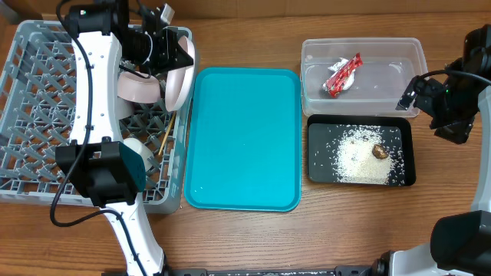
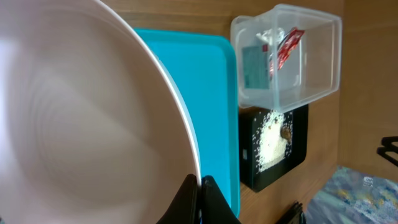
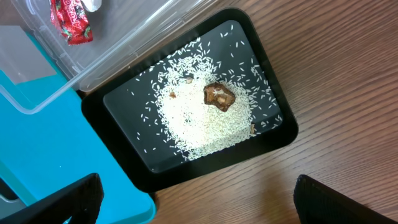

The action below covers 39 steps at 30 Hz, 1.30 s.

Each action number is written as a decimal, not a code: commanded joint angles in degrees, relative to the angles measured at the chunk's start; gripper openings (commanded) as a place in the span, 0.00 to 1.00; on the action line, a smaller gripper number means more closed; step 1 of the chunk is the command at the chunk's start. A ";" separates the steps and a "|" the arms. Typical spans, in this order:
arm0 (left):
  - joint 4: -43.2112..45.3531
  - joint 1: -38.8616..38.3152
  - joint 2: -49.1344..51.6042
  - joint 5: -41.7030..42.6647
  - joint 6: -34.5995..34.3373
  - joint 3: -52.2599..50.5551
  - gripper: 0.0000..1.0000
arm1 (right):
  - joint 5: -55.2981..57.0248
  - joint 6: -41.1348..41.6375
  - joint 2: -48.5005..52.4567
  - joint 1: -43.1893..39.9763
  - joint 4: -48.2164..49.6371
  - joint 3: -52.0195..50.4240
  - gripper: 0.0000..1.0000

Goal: Sort waste into correct bins and load items into the dishwasher

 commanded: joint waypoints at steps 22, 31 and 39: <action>-6.43 0.85 -6.97 -34.69 -9.14 -0.85 1.00 | -3.08 -4.63 -0.96 13.31 14.71 0.04 1.00; -14.34 0.85 -8.26 -37.38 -10.43 -0.94 1.00 | -3.10 -4.76 0.46 20.68 23.15 0.04 1.00; -14.34 -1.46 -13.03 -38.80 -10.29 -3.87 1.00 | -3.08 -4.28 0.39 20.22 17.31 0.02 1.00</action>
